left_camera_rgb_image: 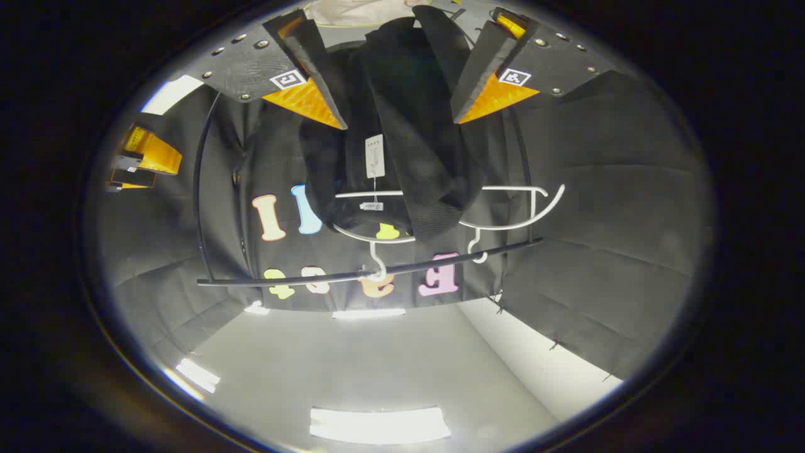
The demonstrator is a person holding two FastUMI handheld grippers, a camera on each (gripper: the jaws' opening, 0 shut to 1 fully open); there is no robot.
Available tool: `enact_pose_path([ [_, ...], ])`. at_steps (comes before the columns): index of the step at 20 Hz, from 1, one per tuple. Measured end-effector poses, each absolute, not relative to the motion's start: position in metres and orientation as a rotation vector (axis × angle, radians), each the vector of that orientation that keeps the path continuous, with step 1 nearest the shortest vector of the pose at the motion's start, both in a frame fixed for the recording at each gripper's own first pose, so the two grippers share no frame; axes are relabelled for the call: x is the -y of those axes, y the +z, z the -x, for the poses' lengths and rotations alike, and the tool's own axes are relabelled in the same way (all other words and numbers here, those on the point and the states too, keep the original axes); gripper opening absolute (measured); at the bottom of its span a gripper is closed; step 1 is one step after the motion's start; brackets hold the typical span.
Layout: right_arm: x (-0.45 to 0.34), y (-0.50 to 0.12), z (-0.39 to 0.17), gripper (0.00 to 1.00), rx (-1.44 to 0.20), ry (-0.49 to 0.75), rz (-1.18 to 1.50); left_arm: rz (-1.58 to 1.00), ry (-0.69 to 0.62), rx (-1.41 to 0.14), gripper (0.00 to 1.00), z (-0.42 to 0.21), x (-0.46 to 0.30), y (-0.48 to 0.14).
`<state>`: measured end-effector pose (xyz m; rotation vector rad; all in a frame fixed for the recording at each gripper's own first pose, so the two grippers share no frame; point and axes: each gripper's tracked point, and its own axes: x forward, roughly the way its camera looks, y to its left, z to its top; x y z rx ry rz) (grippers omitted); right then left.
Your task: Grasp the clothes on the hanger with both hands and then place them into the laundry hamper below.
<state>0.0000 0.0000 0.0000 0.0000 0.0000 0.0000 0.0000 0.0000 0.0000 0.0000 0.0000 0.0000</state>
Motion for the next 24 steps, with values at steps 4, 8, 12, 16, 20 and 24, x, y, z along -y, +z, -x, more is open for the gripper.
enact_pose_path([
  [4,-0.009,-0.003,-0.003,0.98,-0.01,0.019,-0.008,-0.003,0.015,0.005,0.94,0.001,-0.007,0.002],
  [8,-0.017,-0.002,-0.002,0.98,-0.003,0.03,-0.004,-0.006,0.021,0.006,0.94,0.003,-0.014,0.002],
  [12,-0.02,-0.003,0.0,0.98,-0.003,0.021,-0.003,0.002,0.028,0.007,0.94,0.007,-0.023,0.001],
  [16,-0.022,-0.003,0.003,0.98,-0.003,0.004,0.006,0.01,0.028,-0.002,0.95,0.007,-0.03,-0.004],
  [20,-0.02,-0.004,0.008,0.98,-0.002,-0.021,0.013,0.008,0.016,-0.002,0.95,0.004,-0.032,-0.005],
  [24,-0.021,-0.004,0.007,0.98,-0.003,-0.039,0.007,0.009,0.002,-0.001,0.95,0.003,-0.034,-0.004],
])
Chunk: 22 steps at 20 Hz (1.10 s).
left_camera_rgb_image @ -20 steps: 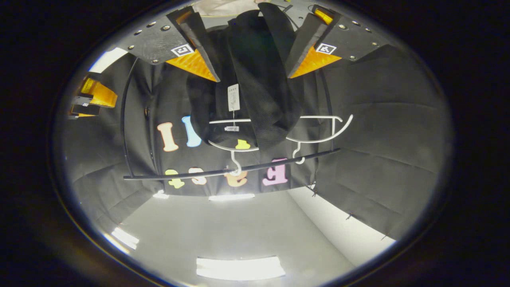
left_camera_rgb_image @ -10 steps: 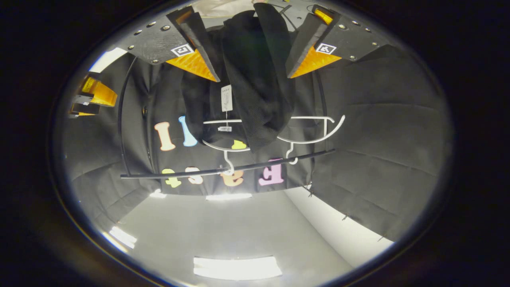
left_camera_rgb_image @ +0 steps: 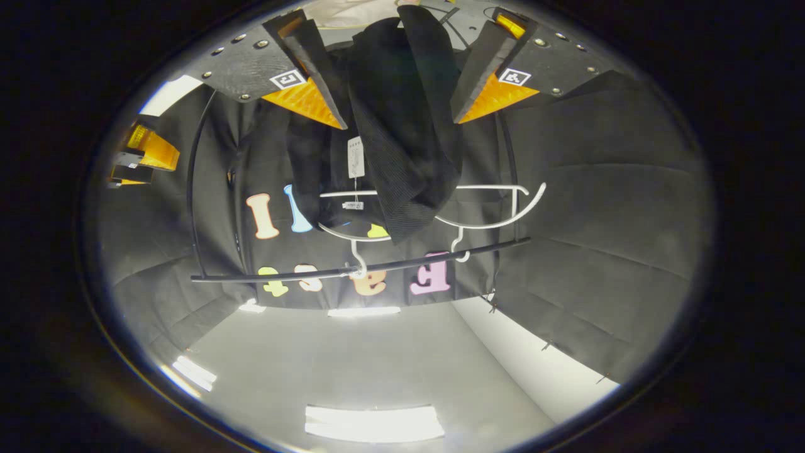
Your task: Grasp the clothes on the hanger with both hands and then place them into the laundry hamper below.
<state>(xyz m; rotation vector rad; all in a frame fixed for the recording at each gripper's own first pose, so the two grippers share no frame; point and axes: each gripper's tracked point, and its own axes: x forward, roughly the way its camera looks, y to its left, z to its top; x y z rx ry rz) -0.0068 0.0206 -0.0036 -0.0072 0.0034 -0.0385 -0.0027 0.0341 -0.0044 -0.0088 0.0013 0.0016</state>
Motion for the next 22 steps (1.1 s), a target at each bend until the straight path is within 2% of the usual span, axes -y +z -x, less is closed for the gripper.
enact_pose_path([
  [10,-0.028,0.018,-0.006,0.99,0.024,-0.076,0.02,0.047,-0.048,0.014,0.95,-0.008,-0.044,0.008],
  [22,-0.07,0.047,-0.067,0.98,0.055,0.107,-0.022,0.018,-0.007,0.034,0.94,-0.039,-0.025,0.033],
])
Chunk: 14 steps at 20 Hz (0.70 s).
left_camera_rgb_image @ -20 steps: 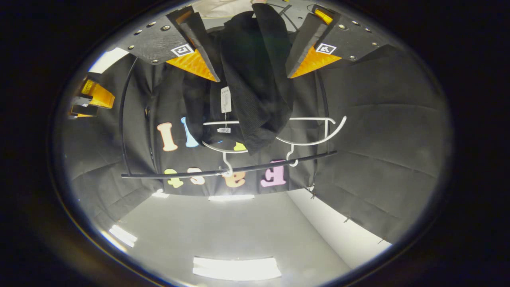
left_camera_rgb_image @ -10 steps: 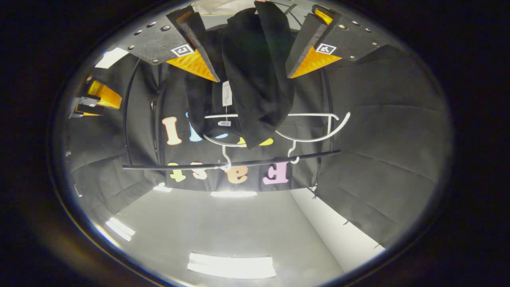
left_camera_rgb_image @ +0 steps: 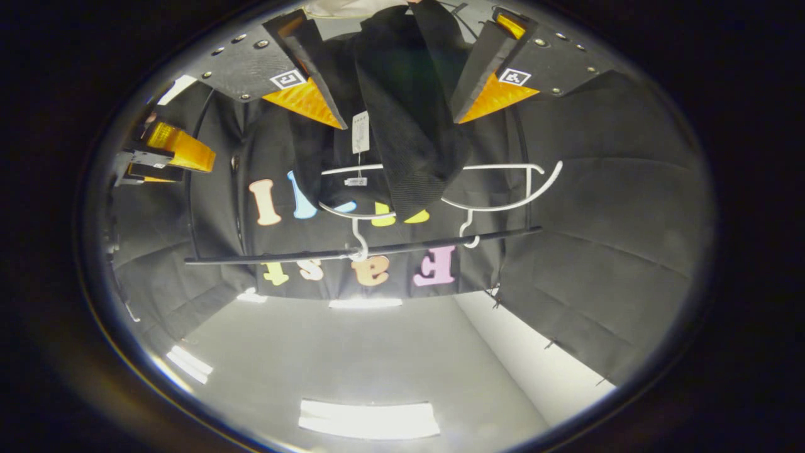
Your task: Grasp the clothes on the hanger with both hands and then place them into the laundry hamper below.
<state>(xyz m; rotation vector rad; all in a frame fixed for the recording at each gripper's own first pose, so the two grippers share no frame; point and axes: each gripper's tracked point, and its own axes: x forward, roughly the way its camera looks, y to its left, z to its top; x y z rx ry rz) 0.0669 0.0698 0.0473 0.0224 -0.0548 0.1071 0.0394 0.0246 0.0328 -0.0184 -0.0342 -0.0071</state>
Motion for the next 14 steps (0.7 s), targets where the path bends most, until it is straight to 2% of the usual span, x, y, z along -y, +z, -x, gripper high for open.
enact_pose_path([
  [14,-0.115,0.03,-0.181,0.96,-0.007,0.325,-0.111,-0.03,0.127,-0.004,0.94,-0.112,-0.004,0.028],
])
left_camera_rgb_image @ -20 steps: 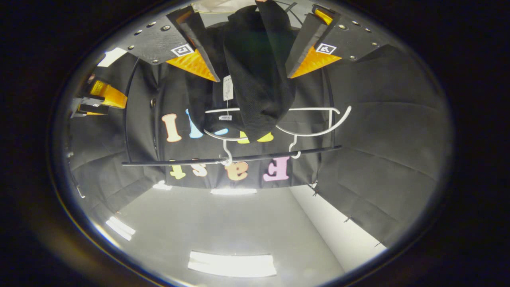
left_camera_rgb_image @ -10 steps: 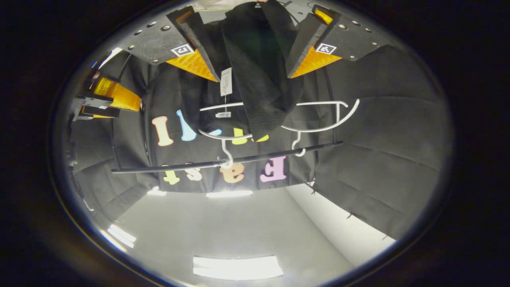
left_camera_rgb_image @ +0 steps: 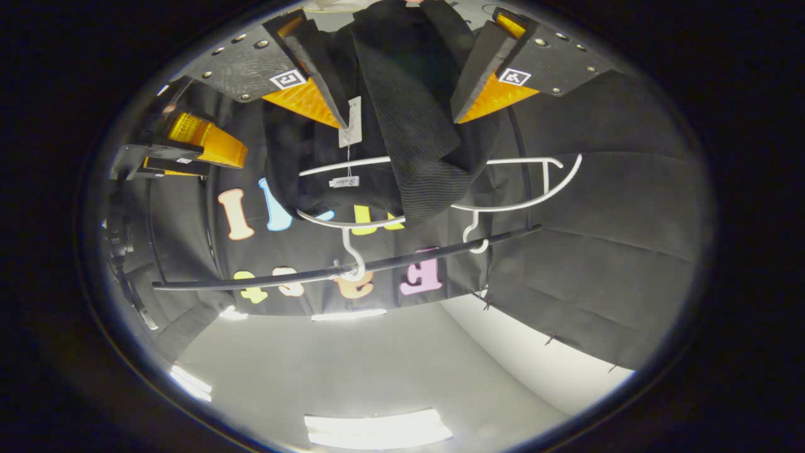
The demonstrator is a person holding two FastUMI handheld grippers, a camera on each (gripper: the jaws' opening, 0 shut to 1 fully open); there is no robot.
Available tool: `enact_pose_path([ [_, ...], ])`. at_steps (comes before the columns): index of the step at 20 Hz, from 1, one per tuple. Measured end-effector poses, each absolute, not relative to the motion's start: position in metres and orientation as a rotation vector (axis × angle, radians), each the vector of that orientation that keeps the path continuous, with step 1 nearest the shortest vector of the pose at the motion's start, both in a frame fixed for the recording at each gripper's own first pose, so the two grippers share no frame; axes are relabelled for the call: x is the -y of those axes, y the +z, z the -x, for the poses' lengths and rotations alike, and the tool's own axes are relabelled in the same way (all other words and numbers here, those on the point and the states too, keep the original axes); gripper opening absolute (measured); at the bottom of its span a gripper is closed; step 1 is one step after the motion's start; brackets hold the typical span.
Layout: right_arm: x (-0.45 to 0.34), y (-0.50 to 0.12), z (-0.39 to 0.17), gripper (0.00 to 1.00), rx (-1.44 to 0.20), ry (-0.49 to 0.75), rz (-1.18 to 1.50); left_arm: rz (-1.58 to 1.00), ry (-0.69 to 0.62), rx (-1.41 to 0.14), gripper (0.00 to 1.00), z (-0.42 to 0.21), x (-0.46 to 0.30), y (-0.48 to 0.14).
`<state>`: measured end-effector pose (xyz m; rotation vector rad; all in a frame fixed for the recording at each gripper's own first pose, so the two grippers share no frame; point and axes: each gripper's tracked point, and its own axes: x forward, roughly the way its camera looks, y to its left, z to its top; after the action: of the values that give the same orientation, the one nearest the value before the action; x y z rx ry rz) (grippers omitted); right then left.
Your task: Grasp the clothes on the hanger with both hands and then place them into the laundry hamper below.
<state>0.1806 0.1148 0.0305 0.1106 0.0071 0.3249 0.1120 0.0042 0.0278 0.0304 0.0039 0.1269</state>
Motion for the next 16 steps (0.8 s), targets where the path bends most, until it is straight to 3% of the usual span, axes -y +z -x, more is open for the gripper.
enact_pose_path([
  [4,-0.125,0.023,-0.211,0.92,-0.023,0.362,-0.11,-0.045,0.163,-0.011,0.94,-0.132,-0.003,0.025],
  [5,-0.128,0.021,-0.217,0.96,-0.027,0.371,-0.11,-0.047,0.17,-0.016,0.94,-0.136,-0.003,0.023],
  [7,-0.134,0.015,-0.229,0.92,-0.037,0.392,-0.109,-0.05,0.182,-0.024,0.94,-0.146,-0.002,0.02],
  [8,-0.137,0.012,-0.236,0.96,-0.045,0.399,-0.104,-0.053,0.189,-0.029,0.94,-0.15,-0.002,0.019],
  [9,-0.14,0.008,-0.241,0.92,-0.053,0.404,-0.099,-0.057,0.196,-0.034,0.94,-0.154,-0.001,0.017],
  [10,-0.142,0.005,-0.248,0.96,-0.061,0.408,-0.093,-0.061,0.203,-0.038,0.95,-0.158,-0.001,0.015],
  [16,-0.156,-0.009,-0.279,0.96,-0.081,0.423,-0.101,-0.081,0.271,-0.061,0.94,-0.176,-0.011,0.004],
])
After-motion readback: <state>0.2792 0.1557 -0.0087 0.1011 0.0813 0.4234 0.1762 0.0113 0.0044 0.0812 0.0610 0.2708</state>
